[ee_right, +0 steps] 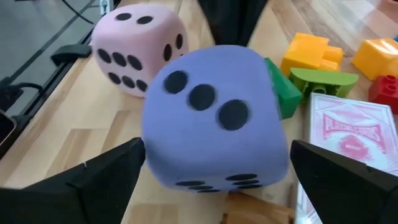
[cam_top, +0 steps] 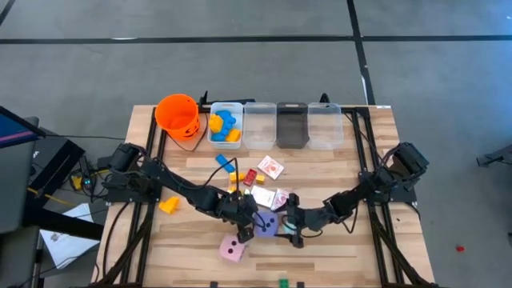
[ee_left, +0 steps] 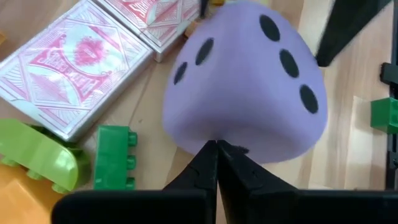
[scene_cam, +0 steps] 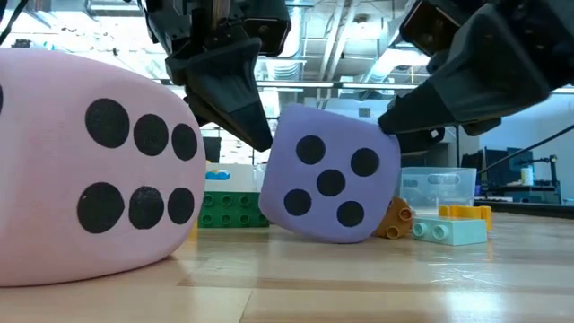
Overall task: Pick & Place Toys
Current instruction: Put the purple dice into the black bin
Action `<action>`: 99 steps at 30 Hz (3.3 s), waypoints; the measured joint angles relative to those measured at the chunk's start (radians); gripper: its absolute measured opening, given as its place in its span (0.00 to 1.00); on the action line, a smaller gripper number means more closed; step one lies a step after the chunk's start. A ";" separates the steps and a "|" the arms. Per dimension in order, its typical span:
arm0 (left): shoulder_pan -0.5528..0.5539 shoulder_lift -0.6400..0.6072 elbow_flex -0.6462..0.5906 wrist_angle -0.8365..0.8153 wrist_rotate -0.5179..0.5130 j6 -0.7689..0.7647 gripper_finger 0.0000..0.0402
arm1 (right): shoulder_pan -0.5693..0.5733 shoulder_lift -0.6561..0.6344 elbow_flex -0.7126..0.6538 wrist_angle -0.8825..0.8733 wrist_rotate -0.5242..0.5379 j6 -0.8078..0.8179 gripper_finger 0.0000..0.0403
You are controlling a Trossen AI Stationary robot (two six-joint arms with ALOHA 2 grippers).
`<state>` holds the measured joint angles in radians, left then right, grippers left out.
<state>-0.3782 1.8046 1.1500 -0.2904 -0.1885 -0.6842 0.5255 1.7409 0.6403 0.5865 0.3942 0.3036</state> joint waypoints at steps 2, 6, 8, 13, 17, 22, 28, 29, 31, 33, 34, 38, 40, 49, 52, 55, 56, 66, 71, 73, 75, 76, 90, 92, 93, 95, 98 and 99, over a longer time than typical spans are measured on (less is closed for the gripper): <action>0.002 0.000 0.000 0.000 -0.006 0.000 0.00 | 0.006 0.000 0.003 -0.003 0.000 -0.001 0.99; 0.012 0.000 0.000 -0.002 -0.006 0.000 0.00 | 0.012 0.000 0.022 0.001 0.000 -0.003 0.99; 0.018 0.000 0.000 -0.001 -0.006 0.000 0.00 | 0.018 0.000 0.032 0.000 0.000 -0.017 0.99; 0.029 0.000 0.000 -0.001 -0.006 -0.001 0.00 | 0.032 0.000 0.060 -0.018 -0.001 -0.027 0.99; 0.032 0.000 0.000 -0.001 -0.006 -0.001 0.00 | 0.038 0.000 0.080 -0.054 -0.001 -0.026 0.99; 0.032 0.000 0.000 -0.001 -0.006 -0.001 0.00 | 0.031 0.000 0.081 -0.059 0.000 -0.023 0.99; 0.032 0.000 0.000 -0.013 0.016 -0.008 0.00 | 0.022 0.000 0.081 -0.059 0.032 -0.022 0.99; 0.032 0.000 0.000 -0.015 0.025 -0.012 0.00 | 0.022 0.000 0.081 -0.061 0.046 -0.016 0.99; 0.030 0.000 0.000 -0.020 0.042 -0.026 0.00 | 0.017 0.000 0.081 -0.079 0.065 -0.001 0.99; 0.028 0.000 0.000 -0.020 0.060 -0.033 0.00 | 0.011 0.000 0.081 -0.105 0.085 0.024 0.99; 0.024 0.000 0.000 -0.020 0.064 -0.034 0.00 | 0.007 0.000 0.081 -0.119 0.096 0.041 0.99; 0.013 0.000 0.000 -0.020 0.066 -0.051 0.00 | -0.011 0.000 0.081 -0.134 0.104 0.088 0.99; 0.009 0.000 0.000 -0.021 0.065 -0.055 0.00 | -0.009 0.000 0.081 -0.133 0.105 0.089 0.99; 0.003 0.000 0.000 -0.018 0.065 -0.057 0.00 | -0.003 0.000 0.081 -0.134 0.102 0.082 0.99; 0.003 0.000 0.000 -0.007 0.065 -0.057 0.00 | -0.003 0.000 0.081 -0.135 0.102 0.082 0.99; 0.003 0.000 -0.001 0.018 0.065 -0.057 0.00 | -0.002 0.000 0.081 -0.138 0.102 0.082 0.99; 0.003 0.000 -0.001 0.027 0.064 -0.056 0.00 | -0.002 0.000 0.081 -0.138 0.102 0.082 0.99; 0.004 0.000 -0.001 0.053 0.039 -0.055 0.00 | -0.002 0.000 0.081 -0.169 0.101 0.082 0.99; 0.004 0.000 -0.001 0.047 0.039 -0.055 0.00 | -0.008 0.076 0.085 -0.113 0.100 0.086 0.99; 0.003 0.000 -0.001 0.045 0.039 -0.054 0.00 | -0.017 0.133 0.103 -0.084 0.083 0.086 0.99; 0.003 0.000 -0.001 0.043 0.039 -0.054 0.00 | -0.025 0.188 0.136 -0.082 0.071 0.077 0.99; 0.003 0.000 -0.001 0.041 0.040 -0.054 0.00 | -0.029 0.211 0.158 -0.089 0.071 0.062 0.99; -0.005 -0.001 0.000 0.038 0.046 -0.035 0.00 | -0.031 0.222 0.335 -0.396 0.033 -0.016 0.94; -0.005 -0.003 0.001 0.040 0.047 -0.034 0.00 | -0.026 0.208 0.335 -0.403 0.033 -0.016 0.96; -0.006 -0.003 0.001 0.037 0.044 -0.034 0.00 | -0.023 0.199 0.334 -0.403 0.034 -0.016 0.97; -0.005 -0.002 0.000 0.023 0.043 -0.034 0.00 | -0.016 0.183 0.336 -0.395 0.037 -0.010 0.98; -0.005 -0.001 -0.001 0.025 0.040 -0.034 0.00 | -0.013 0.179 0.336 -0.395 0.041 -0.006 0.98; -0.005 -0.001 -0.001 0.025 0.039 -0.034 0.00 | -0.010 0.179 0.336 -0.396 0.044 -0.005 0.98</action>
<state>-0.3828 1.8038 1.1492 -0.2655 -0.1491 -0.7185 0.5155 1.9194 0.9760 0.1910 0.4380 0.2989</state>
